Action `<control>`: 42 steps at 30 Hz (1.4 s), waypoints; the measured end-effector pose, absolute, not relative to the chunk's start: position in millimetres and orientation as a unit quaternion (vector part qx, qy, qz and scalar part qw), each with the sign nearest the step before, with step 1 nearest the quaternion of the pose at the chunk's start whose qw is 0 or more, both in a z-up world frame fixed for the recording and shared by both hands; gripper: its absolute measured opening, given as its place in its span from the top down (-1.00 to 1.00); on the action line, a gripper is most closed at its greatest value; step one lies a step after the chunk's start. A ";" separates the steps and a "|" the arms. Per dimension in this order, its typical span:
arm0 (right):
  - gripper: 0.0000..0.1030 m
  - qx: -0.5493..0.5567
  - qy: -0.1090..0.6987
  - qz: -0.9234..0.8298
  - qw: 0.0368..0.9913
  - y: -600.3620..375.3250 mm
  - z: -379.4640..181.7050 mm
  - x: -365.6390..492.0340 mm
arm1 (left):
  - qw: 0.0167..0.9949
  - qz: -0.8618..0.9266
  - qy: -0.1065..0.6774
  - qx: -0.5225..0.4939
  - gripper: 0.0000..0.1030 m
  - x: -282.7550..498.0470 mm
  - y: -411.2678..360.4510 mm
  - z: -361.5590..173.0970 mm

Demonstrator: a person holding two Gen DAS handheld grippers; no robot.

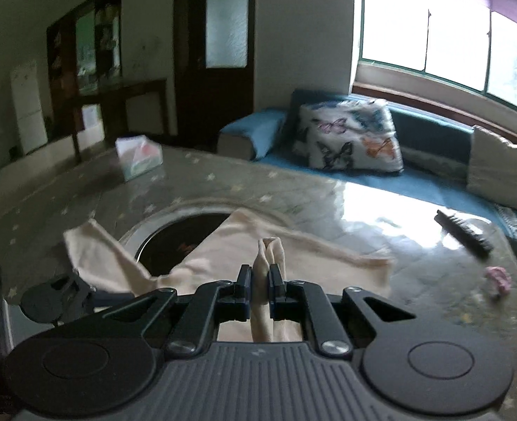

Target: Fold clothes

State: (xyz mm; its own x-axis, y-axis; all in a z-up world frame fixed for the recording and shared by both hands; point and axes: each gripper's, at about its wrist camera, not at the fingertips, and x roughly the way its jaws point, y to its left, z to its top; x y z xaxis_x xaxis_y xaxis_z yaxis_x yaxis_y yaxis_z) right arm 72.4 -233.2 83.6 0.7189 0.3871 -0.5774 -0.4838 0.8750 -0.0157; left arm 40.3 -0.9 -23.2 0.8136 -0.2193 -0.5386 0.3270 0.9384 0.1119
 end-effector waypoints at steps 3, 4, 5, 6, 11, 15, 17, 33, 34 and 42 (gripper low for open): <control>0.83 -0.092 0.313 0.247 0.912 -210.2 67.6 75.7 | 0.948 -0.142 0.270 0.089 -1.00 36.7 9.8 -25.0; 0.83 -0.093 0.321 0.250 0.909 -204.8 62.8 75.9 | 0.948 -0.141 0.271 0.085 -1.00 35.6 12.9 -25.6; 0.81 -0.094 0.328 0.254 0.905 -199.4 58.0 76.1 | 0.948 -0.141 0.272 0.082 -1.00 34.5 15.9 -26.3; 0.80 -0.094 0.334 0.258 0.902 -193.6 53.7 76.8 | 0.949 -0.141 0.272 0.078 -1.00 33.4 19.0 -26.9; 0.67 -0.099 0.351 0.262 0.894 -173.4 42.9 78.7 | 0.949 -0.143 0.273 0.061 -1.00 27.7 32.4 -29.5; 0.60 -0.110 0.356 0.241 0.896 -174.9 43.5 76.9 | 0.950 -0.148 0.271 0.049 -1.00 29.5 36.0 -26.2; 0.56 -0.115 0.365 0.220 0.898 -184.0 40.9 76.6 | 0.950 -0.150 0.270 0.043 -1.00 30.5 37.8 -24.4; 0.48 -0.077 0.418 0.088 0.901 -272.1 2.1 85.2 | 0.954 -0.136 0.266 0.030 -1.00 48.7 38.0 -7.1; 0.53 -0.073 0.418 0.089 0.901 -274.2 -0.4 88.1 | 0.954 -0.132 0.267 0.033 -1.00 49.9 36.3 -7.2; 0.49 -0.061 0.402 0.125 0.905 -283.7 -10.2 101.0 | 0.956 -0.080 0.274 0.067 -1.00 58.2 23.7 -12.0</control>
